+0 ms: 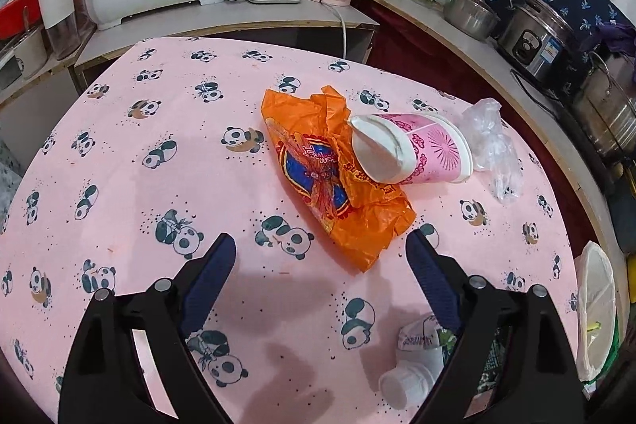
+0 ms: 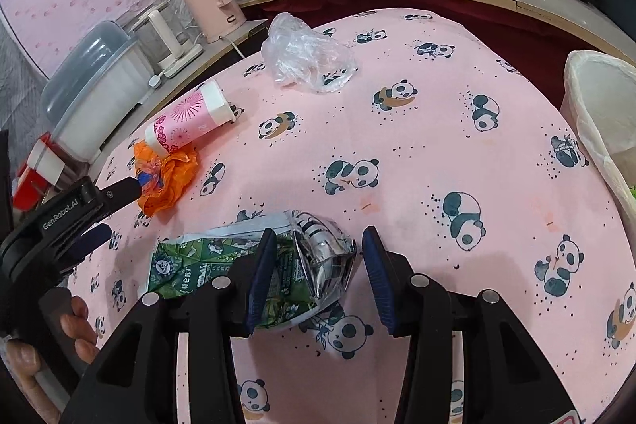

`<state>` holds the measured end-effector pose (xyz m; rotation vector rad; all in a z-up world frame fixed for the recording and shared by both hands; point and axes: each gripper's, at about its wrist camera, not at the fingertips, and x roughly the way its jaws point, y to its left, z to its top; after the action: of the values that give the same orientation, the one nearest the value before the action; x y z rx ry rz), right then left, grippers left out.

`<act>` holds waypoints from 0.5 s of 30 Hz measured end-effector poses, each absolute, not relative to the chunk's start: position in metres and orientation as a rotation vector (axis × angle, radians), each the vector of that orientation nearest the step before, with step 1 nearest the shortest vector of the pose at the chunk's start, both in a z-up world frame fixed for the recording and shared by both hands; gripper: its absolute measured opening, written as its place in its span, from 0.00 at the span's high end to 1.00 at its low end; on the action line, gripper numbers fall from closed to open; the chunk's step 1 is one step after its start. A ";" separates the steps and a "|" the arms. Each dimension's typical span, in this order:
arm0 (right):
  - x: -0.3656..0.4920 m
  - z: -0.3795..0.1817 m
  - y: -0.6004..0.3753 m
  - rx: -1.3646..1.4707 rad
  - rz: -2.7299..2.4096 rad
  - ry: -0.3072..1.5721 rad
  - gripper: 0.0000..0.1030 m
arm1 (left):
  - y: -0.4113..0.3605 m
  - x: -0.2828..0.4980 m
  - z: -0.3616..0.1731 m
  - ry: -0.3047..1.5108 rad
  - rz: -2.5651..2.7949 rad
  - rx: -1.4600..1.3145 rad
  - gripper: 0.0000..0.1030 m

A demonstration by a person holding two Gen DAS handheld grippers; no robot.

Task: Collect trash
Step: 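Grasp the orange snack bag with the left tool while the right tool grasps the crumpled green carton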

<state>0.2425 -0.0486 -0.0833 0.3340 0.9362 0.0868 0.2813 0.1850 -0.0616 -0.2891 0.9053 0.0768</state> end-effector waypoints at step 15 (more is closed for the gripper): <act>0.243 -0.085 -0.050 0.361 0.105 0.926 0.71 | 0.175 0.297 -0.080 0.949 0.019 -0.288 0.80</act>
<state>0.2426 -0.0495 -0.0849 0.3607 0.9259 0.1051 0.2971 0.1746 -0.0804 -0.2876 0.9486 0.0187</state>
